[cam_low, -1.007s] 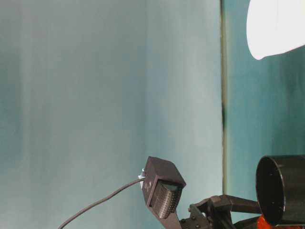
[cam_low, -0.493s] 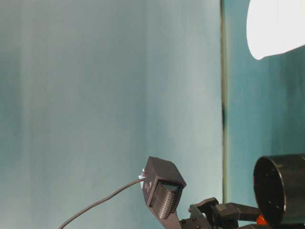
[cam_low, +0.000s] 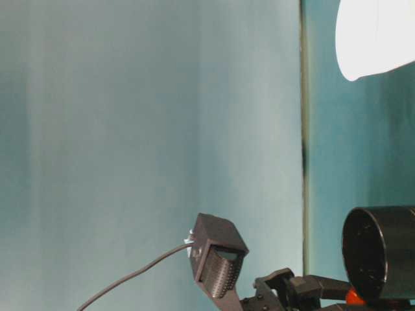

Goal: Put the paper cup into the moved red handle cup holder.

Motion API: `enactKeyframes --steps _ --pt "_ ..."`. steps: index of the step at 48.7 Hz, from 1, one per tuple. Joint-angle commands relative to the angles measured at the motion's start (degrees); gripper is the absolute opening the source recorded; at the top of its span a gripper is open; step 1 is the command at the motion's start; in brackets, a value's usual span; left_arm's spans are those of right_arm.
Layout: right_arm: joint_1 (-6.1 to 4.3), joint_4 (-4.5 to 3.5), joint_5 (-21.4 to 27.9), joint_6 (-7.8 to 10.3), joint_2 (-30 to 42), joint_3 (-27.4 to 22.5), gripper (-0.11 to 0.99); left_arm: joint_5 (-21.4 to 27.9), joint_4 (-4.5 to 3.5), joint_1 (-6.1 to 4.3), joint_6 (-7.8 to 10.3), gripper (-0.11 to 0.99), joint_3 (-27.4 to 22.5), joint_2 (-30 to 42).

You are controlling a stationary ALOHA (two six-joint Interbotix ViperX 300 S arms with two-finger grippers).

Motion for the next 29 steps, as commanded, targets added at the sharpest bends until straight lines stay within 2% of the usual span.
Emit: enactKeyframes --steps 1,16,17,19,21,25,27,29 --pt "0.00 0.09 -0.3 0.44 0.4 -0.9 -0.10 1.1 0.26 -0.18 -0.09 0.29 -1.8 -1.8" --pt "-0.35 0.09 -0.3 0.44 0.3 -0.8 -0.10 11.9 0.26 -0.88 -0.26 0.29 -8.1 -7.0" --pt "-0.26 0.09 -0.3 0.44 0.3 -0.8 -0.10 12.4 0.09 -1.05 -0.35 0.29 -8.5 -7.3" --pt "-0.26 0.09 -0.3 0.44 0.4 -0.8 -0.10 13.8 0.26 -1.14 -0.53 0.29 -9.6 -7.7" --pt "-0.35 0.09 -0.3 0.44 0.4 -0.7 -0.10 15.3 0.09 -1.41 -1.14 0.29 -10.5 -8.0" --pt "-0.26 0.09 -0.3 0.44 0.3 -0.7 -0.10 18.3 0.26 -2.02 -2.99 0.29 -12.7 -7.9" --pt "-0.26 0.09 -0.3 0.44 0.4 -0.8 -0.10 19.6 0.09 -2.29 -4.31 0.29 -13.9 -7.8" --pt "-0.26 0.09 -0.3 0.44 0.4 -0.7 -0.10 20.5 0.26 -2.72 -5.89 0.29 -15.0 -7.6"
